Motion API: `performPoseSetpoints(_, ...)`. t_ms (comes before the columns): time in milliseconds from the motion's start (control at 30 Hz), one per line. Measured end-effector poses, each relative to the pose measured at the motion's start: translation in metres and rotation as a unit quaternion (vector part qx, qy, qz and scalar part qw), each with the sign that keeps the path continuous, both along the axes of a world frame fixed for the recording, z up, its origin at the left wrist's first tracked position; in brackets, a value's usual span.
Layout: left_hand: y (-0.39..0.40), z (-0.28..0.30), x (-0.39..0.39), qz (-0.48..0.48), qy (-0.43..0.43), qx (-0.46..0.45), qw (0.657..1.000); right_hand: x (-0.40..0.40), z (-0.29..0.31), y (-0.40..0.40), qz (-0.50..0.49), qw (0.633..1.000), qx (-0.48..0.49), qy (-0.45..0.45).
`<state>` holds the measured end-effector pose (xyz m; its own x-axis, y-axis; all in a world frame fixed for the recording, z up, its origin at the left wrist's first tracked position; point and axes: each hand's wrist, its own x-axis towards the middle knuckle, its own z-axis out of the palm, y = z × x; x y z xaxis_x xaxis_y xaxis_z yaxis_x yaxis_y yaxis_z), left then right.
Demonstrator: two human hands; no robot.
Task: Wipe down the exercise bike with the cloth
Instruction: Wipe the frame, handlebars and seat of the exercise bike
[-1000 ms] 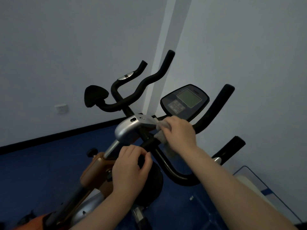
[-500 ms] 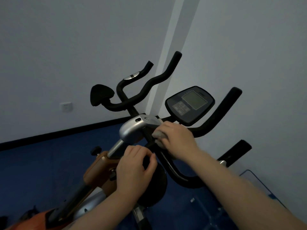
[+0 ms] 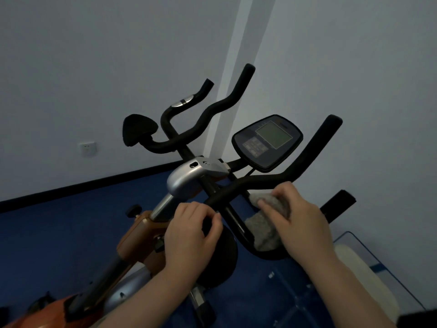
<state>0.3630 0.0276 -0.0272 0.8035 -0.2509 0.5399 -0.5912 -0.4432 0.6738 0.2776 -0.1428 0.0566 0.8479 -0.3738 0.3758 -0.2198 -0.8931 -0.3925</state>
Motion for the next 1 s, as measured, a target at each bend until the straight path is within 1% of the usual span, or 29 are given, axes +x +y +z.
performPoseSetpoints(100, 0.0, 0.0, 0.001, 0.004, -0.003, 0.006, 1.0, -0.004, -0.012, 0.012, 0.004, 0.993, -0.065, 0.102)
performPoseSetpoints(133, -0.001, -0.001, 0.0, 0.003, -0.003, 0.008, 1.0, -0.008, -0.02, 0.018, 0.018, 0.987, -0.071, 0.141)
performPoseSetpoints(167, -0.002, -0.001, 0.0, 0.002, -0.002, 0.008, 1.0, -0.015, -0.027, 0.021, 0.036, 0.984, -0.056, 0.166)
performPoseSetpoints(233, -0.003, -0.002, 0.001, 0.002, -0.002, 0.008, 1.0, -0.027, -0.033, 0.014, 0.075, 0.978, -0.025, 0.194)
performPoseSetpoints(333, -0.004, -0.003, 0.001, 0.005, -0.006, 0.005, 1.0, -0.024, -0.032, 0.003, 0.132, 0.961, -0.059, 0.235)
performPoseSetpoints(433, -0.003, -0.003, 0.002, 0.015, -0.011, 0.002, 1.0, 0.008, -0.03, 0.008, 0.112, 0.951, -0.06, 0.283)
performPoseSetpoints(467, -0.004, -0.002, 0.002, 0.018, -0.01, 0.003, 1.0, 0.022, -0.03, 0.011, 0.101, 0.951, -0.037, 0.291)
performPoseSetpoints(533, -0.005, -0.001, 0.001, 0.022, -0.009, 0.01, 1.0, 0.044, -0.033, 0.016, 0.073, 0.96, 0.024, 0.268)
performPoseSetpoints(567, -0.005, -0.001, 0.0, 0.023, -0.008, 0.014, 1.0, 0.047, -0.035, 0.019, 0.06, 0.965, 0.028, 0.253)
performPoseSetpoints(600, -0.005, -0.001, -0.001, 0.023, -0.008, 0.017, 1.0, 0.043, -0.038, 0.021, 0.058, 0.968, 0.003, 0.242)
performPoseSetpoints(667, -0.005, -0.003, -0.004, 0.024, -0.006, 0.014, 1.0, 0.02, -0.042, 0.019, 0.096, 0.966, -0.027, 0.239)
performPoseSetpoints(733, -0.005, -0.003, -0.003, 0.024, -0.005, 0.012, 1.0, -0.006, -0.035, 0.015, 0.16, 0.949, -0.003, 0.27)
performPoseSetpoints(800, -0.005, -0.003, -0.002, 0.033, -0.005, 0.012, 0.999, -0.003, -0.031, 0.007, 0.183, 0.934, -0.009, 0.307)
performPoseSetpoints(833, -0.005, -0.002, -0.001, 0.037, -0.005, 0.011, 0.999, 0.009, -0.03, 0.005, 0.173, 0.932, -0.011, 0.317)
performPoseSetpoints(933, -0.006, -0.002, -0.002, 0.036, -0.006, 0.009, 0.999, 0.05, -0.03, 0.011, 0.117, 0.945, 0.039, 0.303)
performPoseSetpoints(967, -0.006, -0.002, -0.003, 0.036, -0.006, 0.012, 0.999, 0.056, -0.031, 0.013, 0.107, 0.948, 0.032, 0.298)
performPoseSetpoints(1000, -0.006, -0.002, -0.004, 0.036, -0.005, 0.016, 0.999, 0.054, -0.032, 0.013, 0.101, 0.95, 0.002, 0.294)
